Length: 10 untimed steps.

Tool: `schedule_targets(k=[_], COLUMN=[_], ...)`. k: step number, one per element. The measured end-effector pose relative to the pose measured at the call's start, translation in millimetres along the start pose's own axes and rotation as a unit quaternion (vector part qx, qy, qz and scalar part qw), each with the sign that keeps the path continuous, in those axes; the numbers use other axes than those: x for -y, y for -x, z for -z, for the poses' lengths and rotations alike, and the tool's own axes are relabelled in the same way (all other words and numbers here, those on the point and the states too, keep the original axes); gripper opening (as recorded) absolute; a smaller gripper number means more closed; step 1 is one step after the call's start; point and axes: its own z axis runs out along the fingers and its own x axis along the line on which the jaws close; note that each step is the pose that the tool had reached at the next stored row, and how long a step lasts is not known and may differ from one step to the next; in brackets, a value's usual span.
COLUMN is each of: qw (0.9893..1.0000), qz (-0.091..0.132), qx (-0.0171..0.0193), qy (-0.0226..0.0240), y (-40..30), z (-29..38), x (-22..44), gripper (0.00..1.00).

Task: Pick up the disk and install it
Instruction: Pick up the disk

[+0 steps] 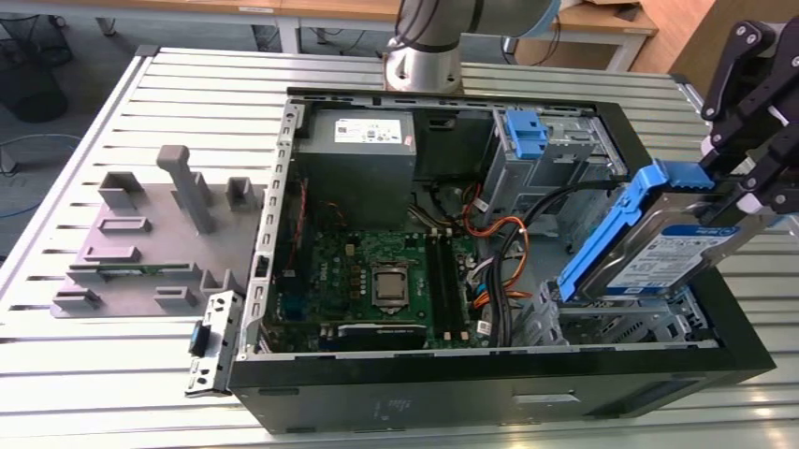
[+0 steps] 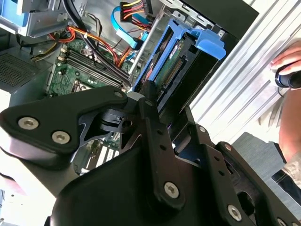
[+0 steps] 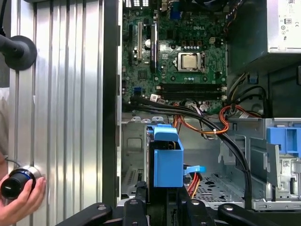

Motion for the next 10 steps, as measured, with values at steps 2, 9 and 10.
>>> schedule_targets(k=[2, 9, 10], qw=[1.0000, 1.0000, 1.0000], qz=[0.000, 0.000, 0.000], qx=[-0.0002, -0.0001, 0.0000], qy=[0.0000, 0.0000, 0.0000], y=[0.9, 4.7, 4.9], z=[-0.4, -1.5, -1.9], x=[0.0, 0.0, 0.0], gripper=[0.35, 0.35, 0.35])
